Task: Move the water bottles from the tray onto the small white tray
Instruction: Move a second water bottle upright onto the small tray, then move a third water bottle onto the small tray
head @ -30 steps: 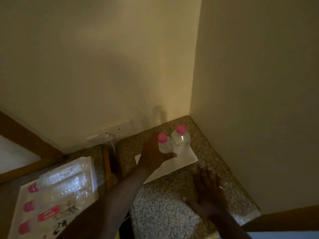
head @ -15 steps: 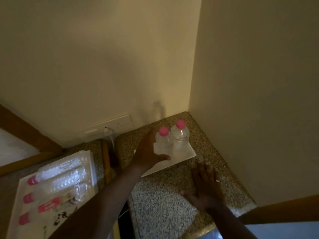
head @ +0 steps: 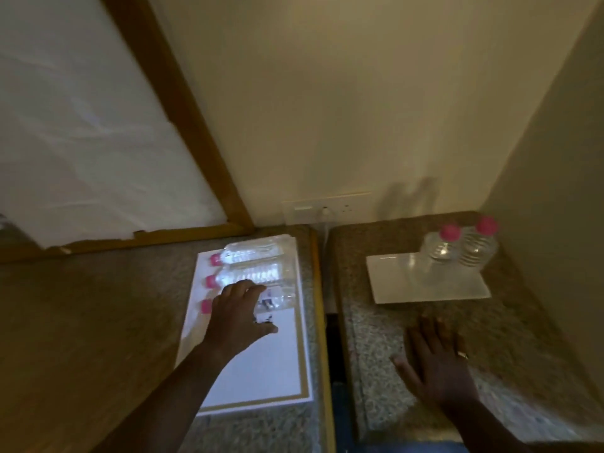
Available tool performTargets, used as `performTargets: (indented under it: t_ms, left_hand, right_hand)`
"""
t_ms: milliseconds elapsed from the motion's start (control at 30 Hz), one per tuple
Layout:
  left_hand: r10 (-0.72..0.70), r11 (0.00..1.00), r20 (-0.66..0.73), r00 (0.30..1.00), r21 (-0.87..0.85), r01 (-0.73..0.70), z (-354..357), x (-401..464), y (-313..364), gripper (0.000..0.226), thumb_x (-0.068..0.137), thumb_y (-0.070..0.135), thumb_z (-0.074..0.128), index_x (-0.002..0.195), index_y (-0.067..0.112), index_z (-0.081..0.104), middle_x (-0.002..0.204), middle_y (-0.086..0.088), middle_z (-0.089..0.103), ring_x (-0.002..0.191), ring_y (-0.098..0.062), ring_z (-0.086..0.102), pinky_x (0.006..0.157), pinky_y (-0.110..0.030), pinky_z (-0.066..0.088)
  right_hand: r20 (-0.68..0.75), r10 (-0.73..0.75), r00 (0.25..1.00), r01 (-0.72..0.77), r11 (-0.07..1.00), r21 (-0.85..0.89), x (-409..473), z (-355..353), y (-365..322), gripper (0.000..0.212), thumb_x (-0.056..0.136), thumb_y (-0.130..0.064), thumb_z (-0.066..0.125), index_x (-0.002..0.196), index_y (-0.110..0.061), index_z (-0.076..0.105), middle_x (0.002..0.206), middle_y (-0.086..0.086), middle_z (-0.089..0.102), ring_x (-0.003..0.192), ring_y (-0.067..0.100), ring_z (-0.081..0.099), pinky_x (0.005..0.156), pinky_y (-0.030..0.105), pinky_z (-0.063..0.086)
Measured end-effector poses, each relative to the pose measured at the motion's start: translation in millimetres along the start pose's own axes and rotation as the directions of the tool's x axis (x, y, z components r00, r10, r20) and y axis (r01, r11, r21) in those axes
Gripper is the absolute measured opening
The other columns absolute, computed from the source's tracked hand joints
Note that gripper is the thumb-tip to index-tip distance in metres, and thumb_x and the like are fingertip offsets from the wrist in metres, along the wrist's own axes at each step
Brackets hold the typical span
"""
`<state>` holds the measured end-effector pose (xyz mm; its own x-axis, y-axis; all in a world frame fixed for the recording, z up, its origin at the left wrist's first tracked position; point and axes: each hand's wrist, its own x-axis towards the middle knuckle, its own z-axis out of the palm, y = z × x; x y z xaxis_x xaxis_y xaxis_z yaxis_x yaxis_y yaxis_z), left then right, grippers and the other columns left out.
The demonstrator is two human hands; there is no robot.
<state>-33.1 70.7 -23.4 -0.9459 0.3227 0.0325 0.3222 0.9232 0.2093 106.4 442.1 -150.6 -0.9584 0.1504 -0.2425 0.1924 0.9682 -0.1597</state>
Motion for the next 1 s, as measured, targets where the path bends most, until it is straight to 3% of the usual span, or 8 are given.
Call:
performTargets:
  t_ms: [233,367,533,667,767,867,933,1000]
  left_hand:
    - [-0.083,0.98,0.185,0.979,0.192,0.047,-8,20,-34,0.077,0.072,0.029,0.08,0.139,0.023,0.042,0.139,-0.005,0.049,0.124,-0.032,0.046,0.098,-0.044,0.043]
    - [-0.127,0.987,0.273,0.954,0.133,0.093,0,0,-40,0.085,0.072,0.026,0.079,0.143,0.023,0.032,0.136,-0.008,0.052,0.122,-0.033,0.051,0.096,-0.046,0.048]
    - [-0.122,0.991,0.275,0.954,-0.016,0.131,1,-44,-52,0.087,0.07,0.036,0.078,0.144,0.022,0.035,0.138,-0.006,0.054,0.124,-0.026,0.052,0.098,-0.035,0.044]
    - [-0.094,0.981,0.336,0.937,-0.132,0.145,-16,-76,-54,0.094,0.063,0.041,0.08,0.144,0.03,0.035,0.134,0.001,0.058,0.115,-0.017,0.057,0.086,-0.025,0.048]
    - [-0.102,0.964,0.24,0.965,-0.218,0.156,-39,-90,-51,0.092,0.056,0.055,0.079,0.135,0.039,0.036,0.122,0.007,0.063,0.102,-0.012,0.061,0.075,-0.024,0.053]
    - [-0.164,0.92,0.099,0.981,-0.343,0.189,-67,-79,-38,0.084,0.048,0.067,0.078,0.121,0.045,0.042,0.099,0.011,0.063,0.087,-0.008,0.062,0.061,-0.016,0.046]
    - [-0.189,0.929,0.013,0.982,-0.32,0.183,-78,-65,-22,0.077,0.048,0.077,0.071,0.113,0.042,0.047,0.08,0.013,0.062,0.073,-0.007,0.062,0.056,-0.018,0.044]
    - [-0.191,0.96,-0.121,0.974,-0.232,0.159,-79,-52,-4,0.072,0.053,0.083,0.061,0.107,0.036,0.055,0.079,0.009,0.068,0.073,-0.011,0.065,0.059,-0.023,0.05]
  right_hand:
    - [0.005,-0.043,0.999,0.043,0.999,-0.009,0,1,-41,0.095,0.083,-0.081,0.0,0.155,-0.023,0.018,0.165,0.012,0.002,0.15,0.036,-0.004,0.119,0.061,-0.003]
    - [0.0,-0.017,1.0,0.017,0.999,-0.034,-3,0,-48,0.095,0.081,-0.08,-0.002,0.156,-0.023,0.014,0.165,0.012,0.0,0.15,0.035,-0.008,0.12,0.061,-0.001]
    - [0.001,0.007,1.0,-0.007,0.999,-0.053,-3,0,-49,0.095,0.08,-0.08,-0.005,0.157,-0.024,0.009,0.166,0.009,-0.002,0.15,0.032,-0.01,0.12,0.06,-0.001]
    - [0.01,0.052,0.999,-0.051,0.996,-0.074,-4,2,-52,0.096,0.08,-0.081,-0.007,0.157,-0.026,0.008,0.166,0.007,0.0,0.15,0.031,-0.009,0.121,0.058,-0.001]
    - [-0.017,0.073,0.997,-0.074,0.996,-0.05,-4,2,-55,0.097,0.079,-0.083,-0.005,0.156,-0.028,0.013,0.166,0.006,0.01,0.15,0.031,-0.003,0.12,0.057,0.004]
    - [-0.014,0.078,0.997,-0.078,0.995,-0.056,-6,0,-56,0.098,0.076,-0.083,-0.007,0.156,-0.028,0.01,0.166,0.005,0.008,0.15,0.03,-0.005,0.12,0.055,0.003]
    - [-0.022,0.083,0.996,-0.084,0.994,-0.063,-8,-1,-57,0.099,0.076,-0.082,-0.007,0.156,-0.028,0.011,0.166,0.005,0.008,0.15,0.03,-0.004,0.12,0.053,0.003]
    - [-0.03,0.084,0.996,-0.086,0.994,-0.062,-9,-3,-60,0.096,0.078,-0.082,-0.004,0.156,-0.027,0.011,0.166,0.006,0.007,0.15,0.031,-0.004,0.12,0.053,0.003]
